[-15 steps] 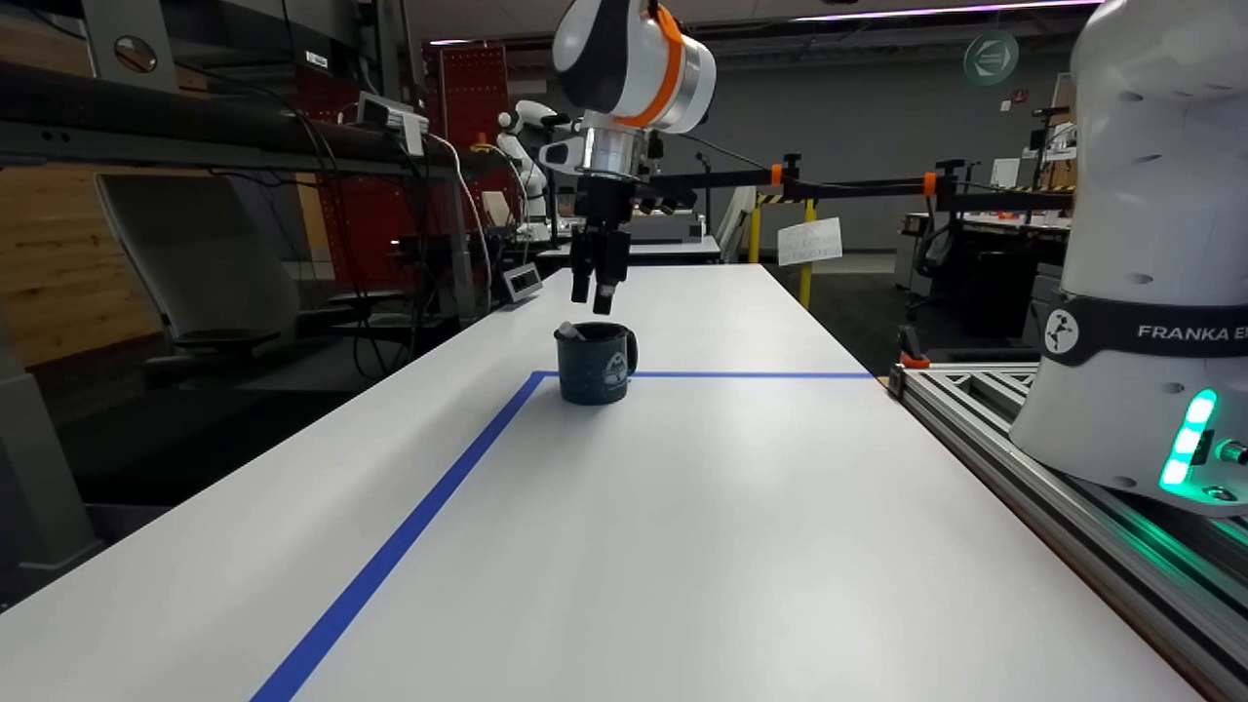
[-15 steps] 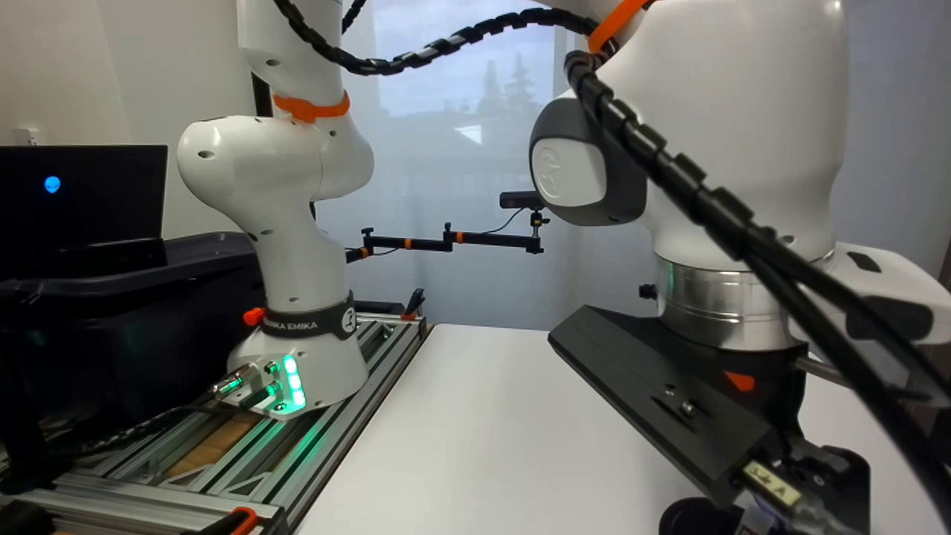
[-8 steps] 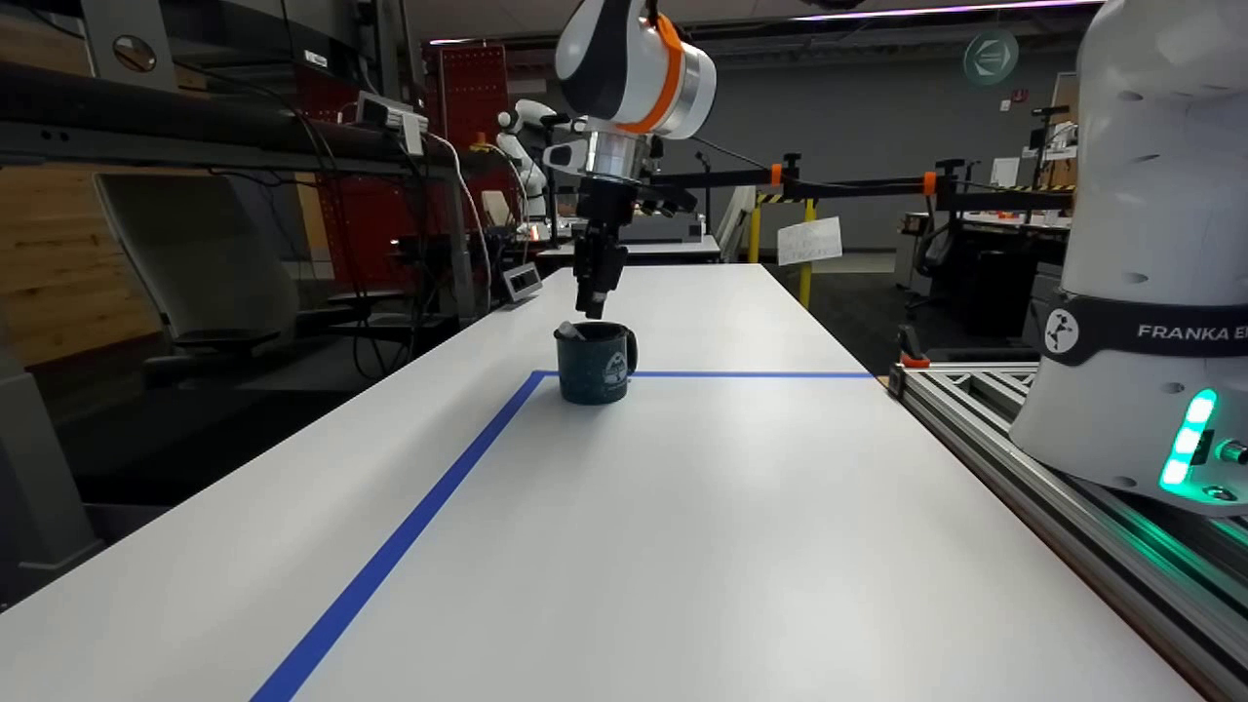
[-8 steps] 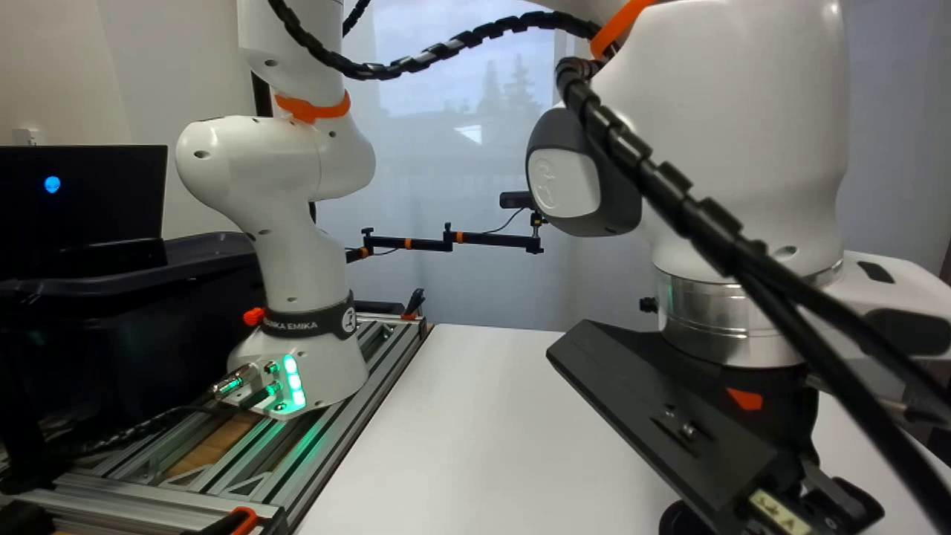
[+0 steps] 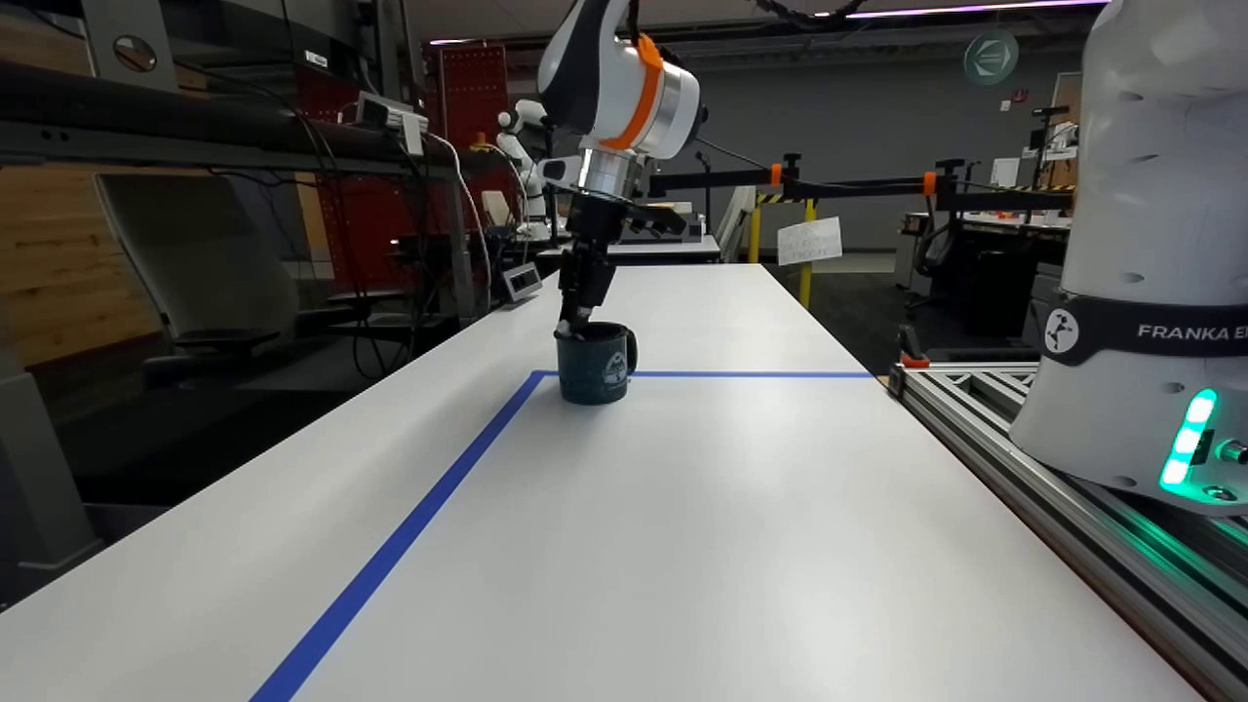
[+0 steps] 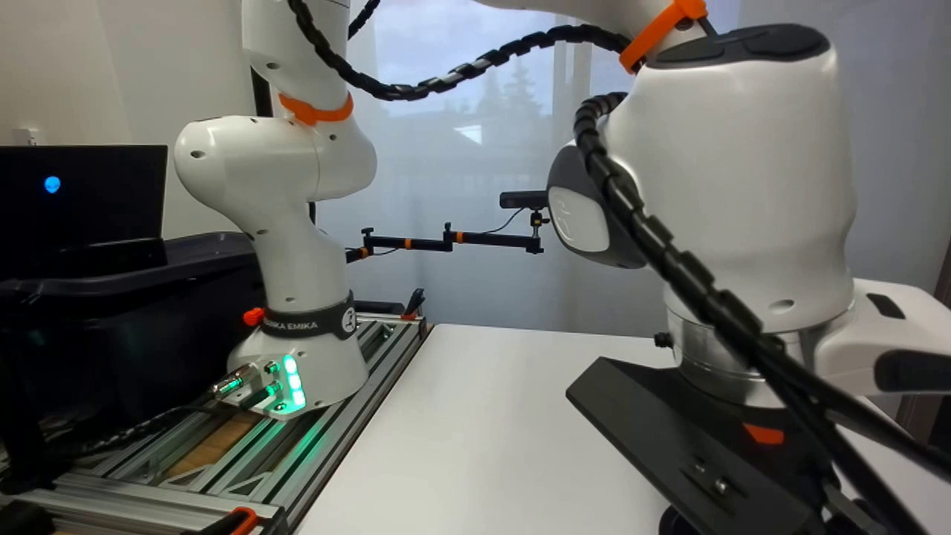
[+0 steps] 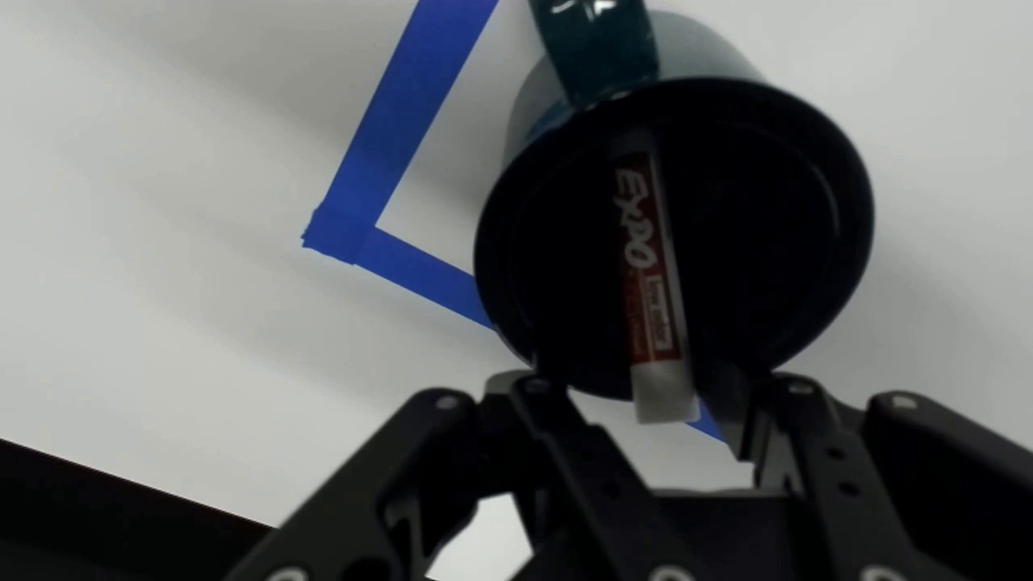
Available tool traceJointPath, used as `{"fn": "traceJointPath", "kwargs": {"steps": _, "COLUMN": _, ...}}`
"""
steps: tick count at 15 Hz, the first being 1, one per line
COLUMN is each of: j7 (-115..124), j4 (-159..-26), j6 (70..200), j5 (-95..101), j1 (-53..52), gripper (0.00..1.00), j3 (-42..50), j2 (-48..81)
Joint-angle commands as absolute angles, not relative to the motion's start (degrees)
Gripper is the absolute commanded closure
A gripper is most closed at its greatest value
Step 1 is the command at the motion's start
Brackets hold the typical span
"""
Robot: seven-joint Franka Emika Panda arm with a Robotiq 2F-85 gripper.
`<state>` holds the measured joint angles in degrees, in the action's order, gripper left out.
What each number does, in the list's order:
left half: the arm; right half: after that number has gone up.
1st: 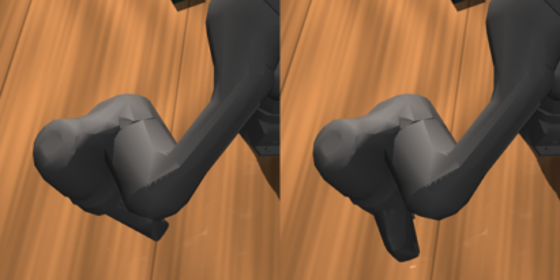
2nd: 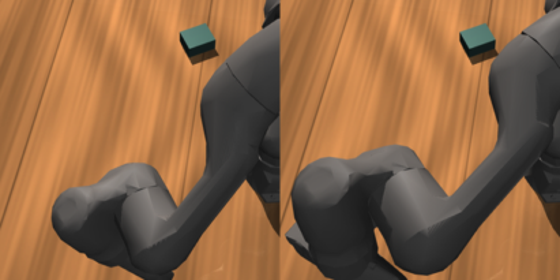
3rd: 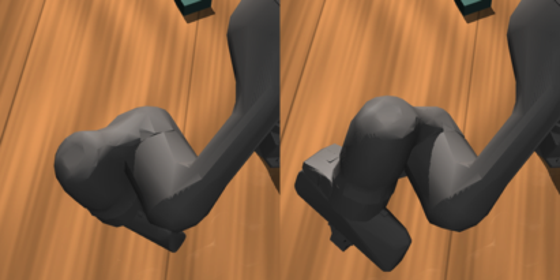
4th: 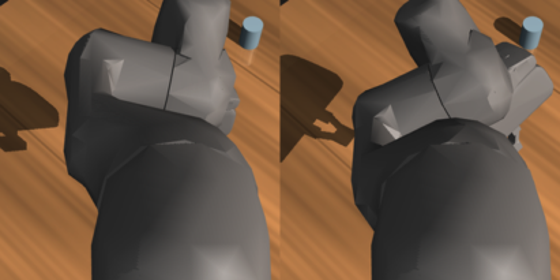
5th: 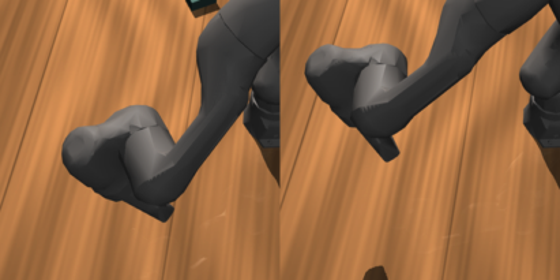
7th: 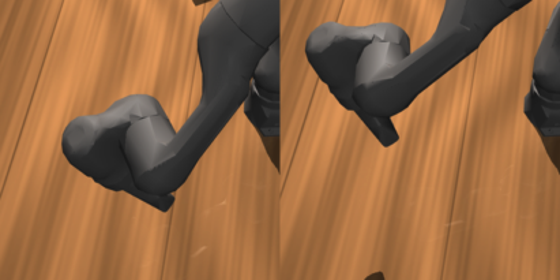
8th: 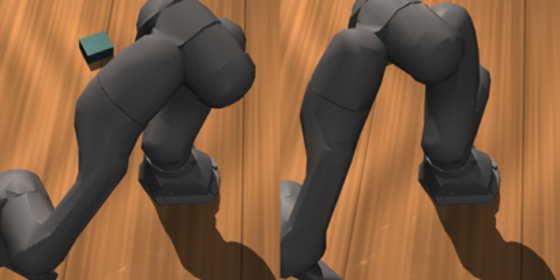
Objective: Place the marker onto the table
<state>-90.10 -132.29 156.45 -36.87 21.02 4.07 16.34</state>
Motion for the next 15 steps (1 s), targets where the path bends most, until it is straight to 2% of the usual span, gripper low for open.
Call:
{"fn": "traceJointPath", "kwargs": {"steps": 1, "j7": -93.8, "j4": -130.1, "j6": 156.4, "j5": -40.0, "j1": 22.4, "gripper": 0.56, "j3": 2.5, "j2": 18.6}}
{"fn": "traceJointPath", "kwargs": {"steps": 3, "j7": -94.3, "j4": -129.6, "j6": 156.3, "j5": -40.3, "j1": 22.5, "gripper": 0.63, "j3": 2.4, "j2": 19.0}}
{"fn": "traceJointPath", "kwargs": {"steps": 4, "j7": -94.5, "j4": -129.4, "j6": 156.2, "j5": -40.4, "j1": 22.7, "gripper": 0.69, "j3": 2.4, "j2": 19.1}}
{"fn": "traceJointPath", "kwargs": {"steps": 7, "j7": -95.1, "j4": -129.1, "j6": 156.0, "j5": -41.1, "j1": 23.1, "gripper": 0.96, "j3": 2.1, "j2": 19.3}}
{"fn": "traceJointPath", "kwargs": {"steps": 8, "j7": -94.9, "j4": -129.2, "j6": 155.7, "j5": -41.2, "j1": 23.2, "gripper": 1.0, "j3": 2.1, "j2": 19.2}}
{"fn": "traceJointPath", "kwargs": {"steps": 9, "j7": -95.0, "j4": -129.3, "j6": 155.7, "j5": -41.1, "j1": 23.2, "gripper": 0.95, "j3": 2.0, "j2": 19.1}}
{"fn": "traceJointPath", "kwargs": {"steps": 15, "j7": -93.6, "j4": -131.9, "j6": 155.9, "j5": -38.8, "j1": 22.3, "gripper": 0.95, "j3": 3.0, "j2": 14.5}}
